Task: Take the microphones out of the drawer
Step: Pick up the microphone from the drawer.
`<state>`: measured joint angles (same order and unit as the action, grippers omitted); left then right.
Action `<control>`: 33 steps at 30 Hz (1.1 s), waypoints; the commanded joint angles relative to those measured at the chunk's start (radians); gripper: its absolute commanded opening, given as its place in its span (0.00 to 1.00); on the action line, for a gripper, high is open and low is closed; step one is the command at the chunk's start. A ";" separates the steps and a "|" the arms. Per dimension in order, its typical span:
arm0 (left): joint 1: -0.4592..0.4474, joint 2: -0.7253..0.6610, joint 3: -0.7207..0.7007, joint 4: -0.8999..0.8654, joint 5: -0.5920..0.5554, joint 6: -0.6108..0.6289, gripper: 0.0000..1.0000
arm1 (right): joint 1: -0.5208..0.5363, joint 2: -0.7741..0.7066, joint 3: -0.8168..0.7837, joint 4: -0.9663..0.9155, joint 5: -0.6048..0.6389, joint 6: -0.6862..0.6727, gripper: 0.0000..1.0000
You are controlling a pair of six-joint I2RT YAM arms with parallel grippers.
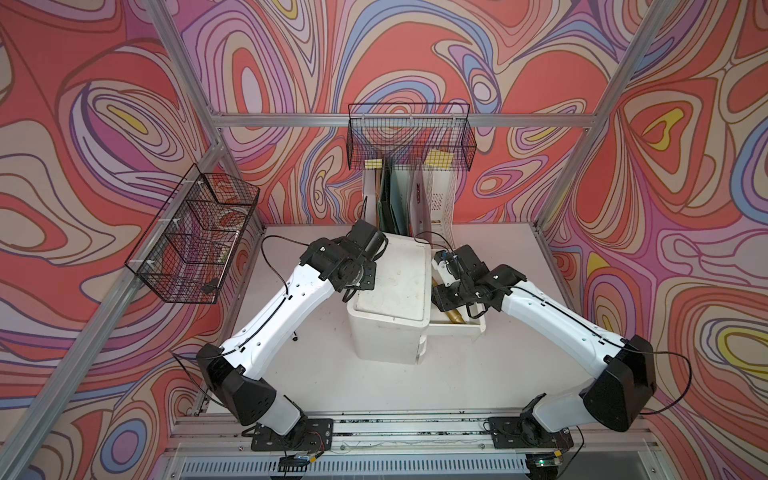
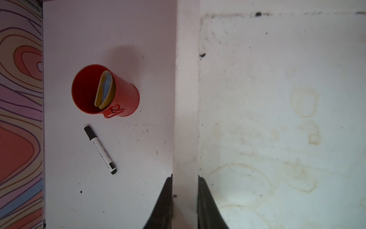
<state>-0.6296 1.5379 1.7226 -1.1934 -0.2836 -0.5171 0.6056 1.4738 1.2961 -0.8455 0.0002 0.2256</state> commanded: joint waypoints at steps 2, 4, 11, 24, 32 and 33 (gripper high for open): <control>0.018 0.000 -0.023 -0.095 -0.130 0.016 0.00 | 0.006 0.010 0.006 0.002 0.066 0.046 0.41; 0.018 -0.001 -0.023 -0.096 -0.130 0.015 0.00 | 0.005 0.008 0.006 0.000 0.080 0.054 0.37; 0.018 -0.002 -0.023 -0.096 -0.131 0.017 0.00 | 0.005 -0.009 0.018 -0.027 0.121 0.118 0.22; 0.018 -0.001 -0.023 -0.094 -0.131 0.023 0.00 | 0.006 -0.039 0.067 -0.105 0.185 0.173 0.12; 0.018 -0.003 -0.022 -0.093 -0.136 0.026 0.00 | 0.005 -0.064 0.094 -0.109 0.176 0.171 0.07; 0.018 -0.003 -0.022 -0.094 -0.137 0.026 0.00 | 0.005 -0.066 0.098 -0.111 0.174 0.171 0.07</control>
<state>-0.6296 1.5379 1.7226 -1.1927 -0.2848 -0.5194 0.6224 1.4425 1.3487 -0.9794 0.1146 0.3386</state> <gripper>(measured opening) 0.196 0.332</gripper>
